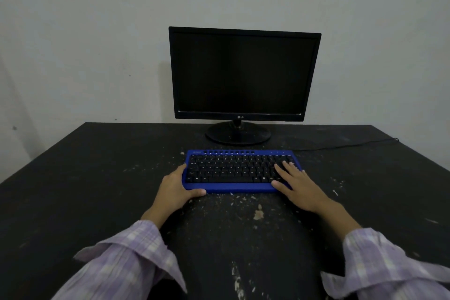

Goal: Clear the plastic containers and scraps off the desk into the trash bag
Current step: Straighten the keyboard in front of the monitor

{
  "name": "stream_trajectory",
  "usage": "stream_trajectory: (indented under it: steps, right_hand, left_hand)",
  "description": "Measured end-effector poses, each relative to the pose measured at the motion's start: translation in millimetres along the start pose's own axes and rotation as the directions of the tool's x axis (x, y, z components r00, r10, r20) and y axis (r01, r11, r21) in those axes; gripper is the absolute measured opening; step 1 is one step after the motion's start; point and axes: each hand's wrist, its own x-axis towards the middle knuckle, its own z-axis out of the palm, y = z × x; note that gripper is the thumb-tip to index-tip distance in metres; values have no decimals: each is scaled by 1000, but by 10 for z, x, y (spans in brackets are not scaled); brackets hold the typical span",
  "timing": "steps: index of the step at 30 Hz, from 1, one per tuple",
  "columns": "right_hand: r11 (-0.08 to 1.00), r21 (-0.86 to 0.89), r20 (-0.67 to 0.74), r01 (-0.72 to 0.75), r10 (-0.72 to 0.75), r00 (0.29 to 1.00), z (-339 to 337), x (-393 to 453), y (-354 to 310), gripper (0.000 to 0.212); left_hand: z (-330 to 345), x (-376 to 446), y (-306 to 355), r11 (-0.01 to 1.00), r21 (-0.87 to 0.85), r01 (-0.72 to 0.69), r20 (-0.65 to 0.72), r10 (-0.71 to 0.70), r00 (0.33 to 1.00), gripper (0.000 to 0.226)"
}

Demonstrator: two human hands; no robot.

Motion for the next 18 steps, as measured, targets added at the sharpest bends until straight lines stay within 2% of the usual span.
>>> stream_trajectory:
  steps: [4, 6, 10, 12, 14, 16, 18]
  right_hand:
    - [1000, -4, 43, -23, 23, 999, -78, 26, 2, 67]
    - [1000, -3, 14, -26, 26, 1000, -144, 77, -10, 64]
    - [968, 248, -131, -27, 61, 989, -304, 295, -32, 43]
    - [903, 426, -159, -65, 145, 977, -390, 503, -21, 44]
    - [780, 615, -167, -115, 272, 948, -453, 721, 15, 48]
    - [638, 757, -181, -142, 414, 892, -509, 982, 112, 55]
    - [569, 807, -211, -156, 526, 824, -576, 1249, 243, 63]
  left_hand:
    - [-13, 74, -51, 1000, -4, -18, 17, 18, 1000, 89]
    - [-46, 149, -68, 999, -33, -18, 10, 18, 1000, 78]
    - [-86, 454, 1, 999, -30, -23, -114, 19, 993, 56]
    - [-98, 688, 89, 997, -82, -7, -154, -6, 988, 52]
    - [-103, 906, 158, 977, -209, 30, -190, -70, 979, 50]
    - [-126, 1134, 195, 940, -335, 62, -232, -146, 962, 48]
    - [-170, 1360, 200, 908, -410, 89, -268, -214, 939, 47]
